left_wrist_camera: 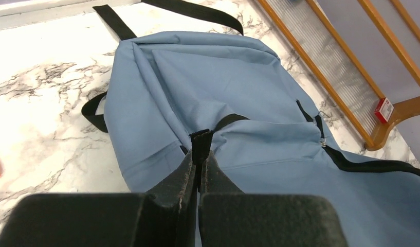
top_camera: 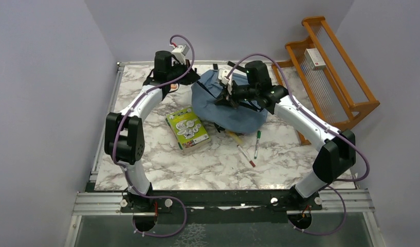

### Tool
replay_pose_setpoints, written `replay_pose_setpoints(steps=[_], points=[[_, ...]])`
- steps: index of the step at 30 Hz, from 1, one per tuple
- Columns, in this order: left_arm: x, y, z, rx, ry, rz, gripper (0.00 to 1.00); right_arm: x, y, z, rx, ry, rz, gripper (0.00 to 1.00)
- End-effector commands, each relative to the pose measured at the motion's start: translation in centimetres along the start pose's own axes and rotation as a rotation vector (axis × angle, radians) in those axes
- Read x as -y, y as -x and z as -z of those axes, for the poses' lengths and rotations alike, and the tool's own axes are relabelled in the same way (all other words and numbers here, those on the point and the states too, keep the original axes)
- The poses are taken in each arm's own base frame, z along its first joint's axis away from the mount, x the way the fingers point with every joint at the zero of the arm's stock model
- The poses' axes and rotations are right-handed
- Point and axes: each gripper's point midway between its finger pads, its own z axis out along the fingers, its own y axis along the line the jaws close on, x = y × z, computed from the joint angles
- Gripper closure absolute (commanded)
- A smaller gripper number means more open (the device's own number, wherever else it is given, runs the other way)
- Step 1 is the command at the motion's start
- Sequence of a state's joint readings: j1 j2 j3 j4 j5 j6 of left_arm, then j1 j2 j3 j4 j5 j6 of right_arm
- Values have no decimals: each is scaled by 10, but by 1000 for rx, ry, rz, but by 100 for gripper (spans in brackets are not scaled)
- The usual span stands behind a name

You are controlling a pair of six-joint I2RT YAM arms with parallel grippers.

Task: Pack the student bag
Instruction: Unzip the student bag at the center of the board.

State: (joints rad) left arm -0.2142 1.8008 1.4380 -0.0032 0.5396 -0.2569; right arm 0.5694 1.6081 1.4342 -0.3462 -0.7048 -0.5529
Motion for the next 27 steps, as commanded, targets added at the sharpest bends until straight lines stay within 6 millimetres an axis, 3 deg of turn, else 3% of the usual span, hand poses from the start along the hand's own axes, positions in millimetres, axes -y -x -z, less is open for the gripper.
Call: replay_pose_setpoints(steps=[1, 7, 15, 22, 27], points=[[-34, 10, -11, 10, 51, -30, 100, -33, 21, 20, 74, 120, 30, 99], [-50, -12, -30, -46, 51, -13, 100, -40, 28, 32, 114, 127, 41, 99], [-70, -41, -39, -86, 82, 7, 100, -42, 42, 48, 169, 92, 62, 99], [-88, -46, -43, -68, 97, 16, 100, -27, 48, 55, 199, -25, 47, 99], [-97, -48, -39, -59, 106, 41, 100, -9, 38, 56, 163, -133, -4, 99]])
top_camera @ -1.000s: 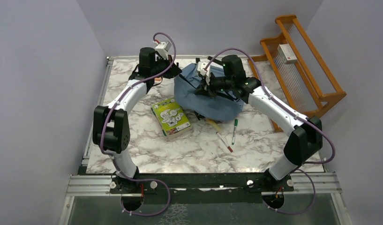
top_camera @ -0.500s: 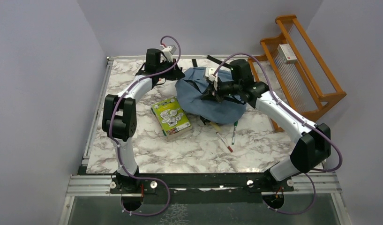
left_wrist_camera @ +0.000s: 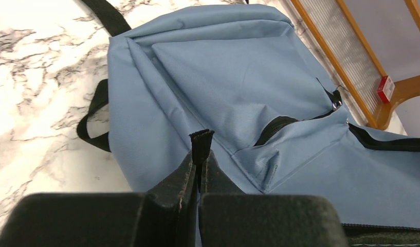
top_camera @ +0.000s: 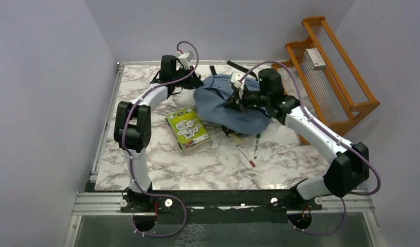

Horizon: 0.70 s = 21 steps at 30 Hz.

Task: Pack the student bag
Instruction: Unzip the student bag at the center of the board.

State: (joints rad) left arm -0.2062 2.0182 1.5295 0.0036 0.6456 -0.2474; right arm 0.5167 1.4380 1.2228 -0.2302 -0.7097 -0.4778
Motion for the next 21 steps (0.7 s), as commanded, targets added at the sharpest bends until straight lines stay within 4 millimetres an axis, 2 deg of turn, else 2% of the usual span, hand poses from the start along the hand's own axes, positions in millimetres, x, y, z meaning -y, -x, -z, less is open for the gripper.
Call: replay_pose_setpoints(steps=[1, 4, 8, 11, 15, 18, 21], points=[[-68, 4, 13, 70, 171, -4, 100, 5, 49, 20, 116, -79, 29, 99], [-57, 12, 16, 93, 120, 9, 87, 16, 43, 18, 101, -137, -18, 99], [-26, 39, 25, 153, 22, 23, 71, 28, 38, 8, 96, -177, -114, 99], [-1, 66, 39, 207, -34, 21, 57, 38, 37, -1, 103, -203, -193, 99], [24, 96, 65, 281, -28, 1, 44, 69, 35, -11, 100, -326, -338, 99], [33, 102, 83, 312, 13, 1, 42, 97, 26, -19, 88, -446, -464, 99], [42, 92, 98, 321, 29, 28, 39, 111, 27, -30, 110, -474, -531, 100]])
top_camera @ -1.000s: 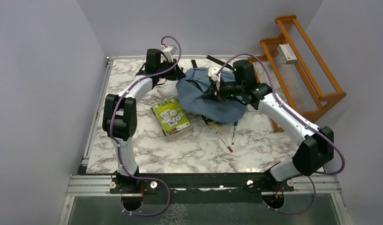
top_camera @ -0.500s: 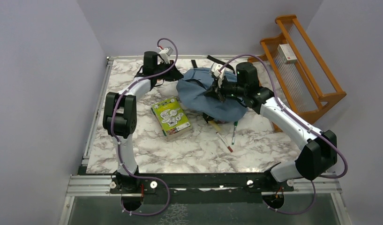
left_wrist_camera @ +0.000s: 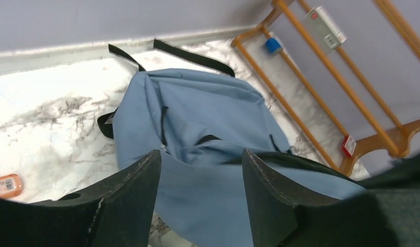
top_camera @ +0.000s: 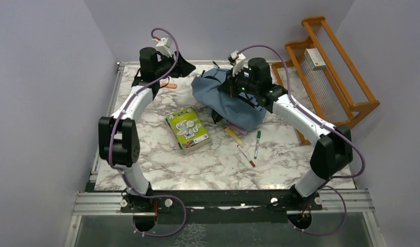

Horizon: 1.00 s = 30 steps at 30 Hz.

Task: Pack the student bag
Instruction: Unzip the student bag at the center of the board, then adjust the student bag at the center of the board.

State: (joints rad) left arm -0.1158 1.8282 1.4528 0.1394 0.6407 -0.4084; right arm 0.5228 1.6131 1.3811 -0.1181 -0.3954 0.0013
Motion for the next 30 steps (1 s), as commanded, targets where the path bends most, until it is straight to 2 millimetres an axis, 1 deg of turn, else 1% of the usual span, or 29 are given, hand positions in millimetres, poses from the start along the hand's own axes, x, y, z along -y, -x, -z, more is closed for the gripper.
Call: replay_pose_setpoints(steps=[1, 4, 6, 7, 10, 12, 13, 14, 15, 18, 24, 30], points=[[32, 17, 34, 93, 6, 4, 38, 25, 38, -19, 113, -126, -151, 100], [43, 0, 54, 115, 2, 59, 35, 32, 35, -37, 110, -141, -245, 100], [47, -15, 64, 116, 8, 93, 32, 36, 34, -48, 118, -146, -306, 99], [50, -23, 67, 112, 13, 103, 31, 35, 32, -54, 114, -137, -333, 99], [57, -45, 69, 87, 14, 140, 29, 30, 36, -69, 135, -80, -395, 99], [61, -54, 67, 80, 15, 160, 27, 27, 37, -76, 142, -53, -431, 99], [63, -57, 66, 81, 20, 169, 26, 26, 38, -77, 147, -44, -448, 99], [64, -59, 65, 87, 26, 176, 22, 25, 39, -79, 152, -37, -460, 99], [65, -61, 64, 91, 26, 183, 19, 25, 40, -79, 157, -30, -471, 99], [68, -69, 56, 83, 33, 189, 15, 22, 41, -81, 165, -14, -495, 99], [62, -92, 39, 42, 63, 234, 13, 12, 49, -76, 183, 35, -512, 99], [60, -107, 26, 9, 55, 248, 15, 2, 57, -69, 196, 86, -522, 99]])
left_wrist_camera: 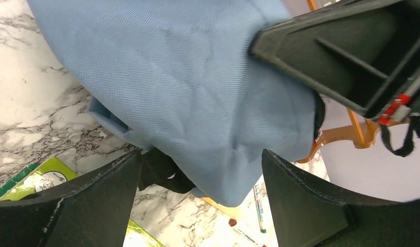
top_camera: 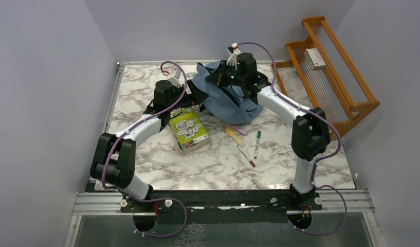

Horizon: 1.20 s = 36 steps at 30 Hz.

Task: Pack the student bag
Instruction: Adjust the student bag at the center of the board.

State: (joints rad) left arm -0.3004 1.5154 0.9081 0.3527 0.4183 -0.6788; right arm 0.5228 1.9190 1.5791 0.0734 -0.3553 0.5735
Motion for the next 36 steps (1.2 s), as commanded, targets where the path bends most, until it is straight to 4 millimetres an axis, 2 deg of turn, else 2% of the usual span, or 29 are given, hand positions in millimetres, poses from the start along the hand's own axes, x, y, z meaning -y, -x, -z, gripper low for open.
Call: replay_pose_setpoints(steps=[1, 5, 8, 10, 13, 15, 19, 25, 31, 36], points=[[-2, -2, -13, 12, -7, 9, 16, -41, 31, 13, 75, 137, 8, 99], [-5, -8, -20, -1, -21, 19, 21, -49, 29, 17, 63, 168, 3, 99], [-4, -7, -25, 4, -37, 12, 35, -49, 26, 20, 52, 172, 10, 99], [-4, -5, -29, 2, -45, 10, 52, -46, 24, 22, 47, 163, 19, 98], [-2, -5, -33, -6, -67, 6, 83, -39, 22, 26, 47, 129, 51, 94], [-2, -6, -35, -13, -76, 2, 98, -33, 21, 30, 46, 110, 85, 89], [-4, -11, -34, -24, -82, -20, 100, -19, 25, 40, 48, 53, 158, 75], [-6, -18, -31, -37, -88, -37, 100, 0, 33, 53, 46, -22, 289, 61], [-5, -19, -31, -42, -96, -49, 100, 10, 25, 69, -13, -40, 460, 48], [-4, -18, -31, -42, -101, -52, 100, 5, 8, 77, -88, 35, 575, 40]])
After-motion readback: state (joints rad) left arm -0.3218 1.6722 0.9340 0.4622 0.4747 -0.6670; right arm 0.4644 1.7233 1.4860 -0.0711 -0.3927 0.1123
